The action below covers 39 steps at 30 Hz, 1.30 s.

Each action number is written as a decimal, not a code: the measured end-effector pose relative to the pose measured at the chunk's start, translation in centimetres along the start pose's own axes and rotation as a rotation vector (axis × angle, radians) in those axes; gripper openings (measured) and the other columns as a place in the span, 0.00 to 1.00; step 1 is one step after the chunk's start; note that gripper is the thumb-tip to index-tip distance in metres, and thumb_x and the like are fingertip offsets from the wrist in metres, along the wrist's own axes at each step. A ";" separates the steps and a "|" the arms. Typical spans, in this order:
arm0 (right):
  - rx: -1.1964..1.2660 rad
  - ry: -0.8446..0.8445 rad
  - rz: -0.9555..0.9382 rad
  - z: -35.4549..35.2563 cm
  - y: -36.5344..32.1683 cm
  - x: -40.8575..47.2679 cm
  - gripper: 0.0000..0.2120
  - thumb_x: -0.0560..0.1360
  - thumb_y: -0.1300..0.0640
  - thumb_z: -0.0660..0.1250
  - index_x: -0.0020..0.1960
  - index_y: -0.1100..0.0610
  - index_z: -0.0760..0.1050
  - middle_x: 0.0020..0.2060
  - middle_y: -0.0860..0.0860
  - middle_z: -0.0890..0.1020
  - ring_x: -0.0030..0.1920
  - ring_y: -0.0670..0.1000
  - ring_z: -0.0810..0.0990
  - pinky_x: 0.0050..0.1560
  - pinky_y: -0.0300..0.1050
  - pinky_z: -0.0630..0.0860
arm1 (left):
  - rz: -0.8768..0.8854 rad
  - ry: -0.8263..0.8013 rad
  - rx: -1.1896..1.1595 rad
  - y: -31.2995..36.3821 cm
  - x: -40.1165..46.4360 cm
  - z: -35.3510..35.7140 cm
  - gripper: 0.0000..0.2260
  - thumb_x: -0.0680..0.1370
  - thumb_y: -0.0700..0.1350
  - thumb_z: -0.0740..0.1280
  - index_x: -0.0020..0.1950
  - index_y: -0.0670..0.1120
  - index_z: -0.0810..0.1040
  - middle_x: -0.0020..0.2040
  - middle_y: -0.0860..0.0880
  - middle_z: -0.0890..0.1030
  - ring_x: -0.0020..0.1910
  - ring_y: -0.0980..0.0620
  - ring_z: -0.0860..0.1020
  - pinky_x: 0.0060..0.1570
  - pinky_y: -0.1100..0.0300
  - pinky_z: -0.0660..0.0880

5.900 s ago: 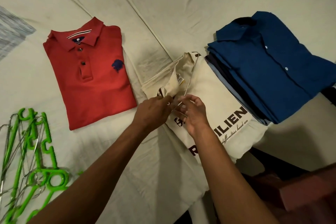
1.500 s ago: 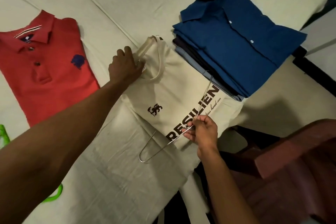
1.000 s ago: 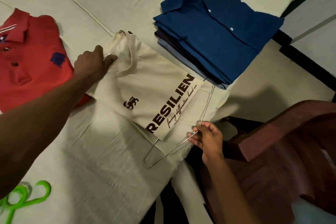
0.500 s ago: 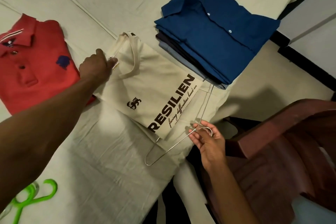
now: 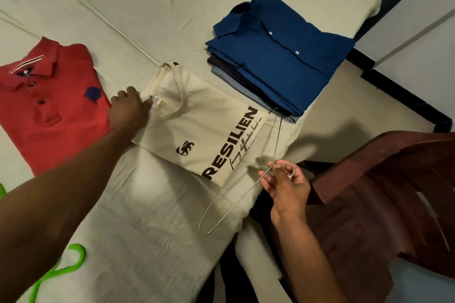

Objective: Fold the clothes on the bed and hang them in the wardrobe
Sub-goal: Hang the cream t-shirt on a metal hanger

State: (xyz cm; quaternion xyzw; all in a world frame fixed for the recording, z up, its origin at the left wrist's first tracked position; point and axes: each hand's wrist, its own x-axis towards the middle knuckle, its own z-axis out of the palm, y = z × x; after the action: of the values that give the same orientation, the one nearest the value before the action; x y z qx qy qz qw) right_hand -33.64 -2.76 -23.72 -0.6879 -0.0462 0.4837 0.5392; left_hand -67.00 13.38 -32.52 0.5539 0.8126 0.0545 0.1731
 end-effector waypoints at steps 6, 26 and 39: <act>-0.165 0.008 -0.119 1.0 -0.4 -3.7 0.11 0.79 0.70 0.63 0.44 0.56 0.77 0.39 0.53 0.84 0.31 0.52 0.80 0.30 0.42 0.80 | 0.336 0.082 0.016 3.6 -6.7 -1.1 0.18 0.79 0.48 0.69 0.66 0.42 0.74 0.64 0.37 0.74 0.61 0.34 0.72 0.54 0.37 0.72; -0.523 -0.199 -0.561 5.5 -14.1 -7.4 0.05 0.80 0.58 0.66 0.54 0.54 0.81 0.49 0.54 0.84 0.31 0.47 0.84 0.39 0.48 0.84 | 0.476 0.076 -0.385 10.2 -14.4 -9.6 0.16 0.80 0.43 0.66 0.67 0.43 0.73 0.64 0.42 0.76 0.58 0.40 0.76 0.58 0.46 0.73; -0.750 -0.376 -0.817 -2.4 -34.2 -19.2 0.07 0.78 0.61 0.67 0.47 0.53 0.82 0.42 0.49 0.85 0.30 0.46 0.81 0.28 0.34 0.75 | 0.534 -0.153 -0.946 25.1 -20.9 -23.6 0.25 0.84 0.47 0.63 0.79 0.48 0.59 0.73 0.51 0.69 0.67 0.58 0.68 0.66 0.59 0.68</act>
State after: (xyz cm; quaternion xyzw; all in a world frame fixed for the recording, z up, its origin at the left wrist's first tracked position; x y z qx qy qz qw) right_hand -26.39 -1.47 14.85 -0.6605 -0.5706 0.3008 0.3842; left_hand -46.14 6.17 1.16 0.6050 0.5159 0.4153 0.4420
